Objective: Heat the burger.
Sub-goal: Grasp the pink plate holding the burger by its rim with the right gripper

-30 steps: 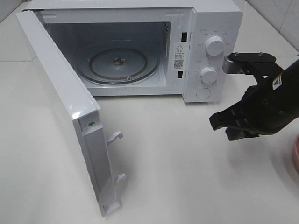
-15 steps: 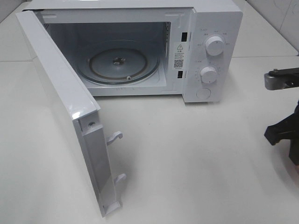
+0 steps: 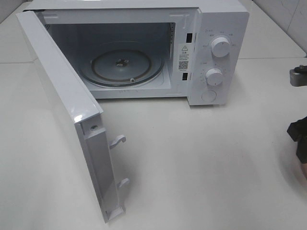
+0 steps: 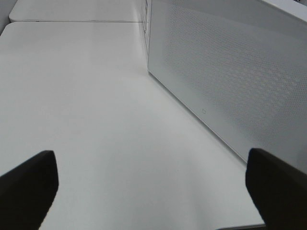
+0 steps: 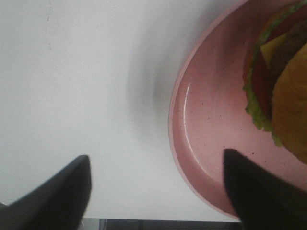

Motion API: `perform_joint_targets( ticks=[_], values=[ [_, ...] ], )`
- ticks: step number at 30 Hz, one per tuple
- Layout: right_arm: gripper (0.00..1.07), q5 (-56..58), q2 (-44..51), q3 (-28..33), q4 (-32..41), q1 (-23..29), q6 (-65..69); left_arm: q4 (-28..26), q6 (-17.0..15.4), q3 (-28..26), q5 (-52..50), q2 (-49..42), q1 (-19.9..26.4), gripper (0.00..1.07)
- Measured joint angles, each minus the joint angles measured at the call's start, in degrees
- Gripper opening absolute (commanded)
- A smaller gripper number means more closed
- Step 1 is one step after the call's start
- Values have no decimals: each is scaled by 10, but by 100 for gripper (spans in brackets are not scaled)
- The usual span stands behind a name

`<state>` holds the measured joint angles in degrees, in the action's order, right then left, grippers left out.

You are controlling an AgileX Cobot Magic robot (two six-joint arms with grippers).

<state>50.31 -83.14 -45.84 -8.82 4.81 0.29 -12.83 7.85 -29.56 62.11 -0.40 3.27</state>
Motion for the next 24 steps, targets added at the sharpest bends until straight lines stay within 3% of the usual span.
perform_joint_targets(
  ticks=[16, 24],
  values=[
    [99, -45, 1, 7, -17, 0, -6, 0, 0, 0, 0, 0, 0, 98],
    [97, -111, 1, 70, -17, 0, -3, 0, 0, 0, 0, 0, 0, 98]
  ],
)
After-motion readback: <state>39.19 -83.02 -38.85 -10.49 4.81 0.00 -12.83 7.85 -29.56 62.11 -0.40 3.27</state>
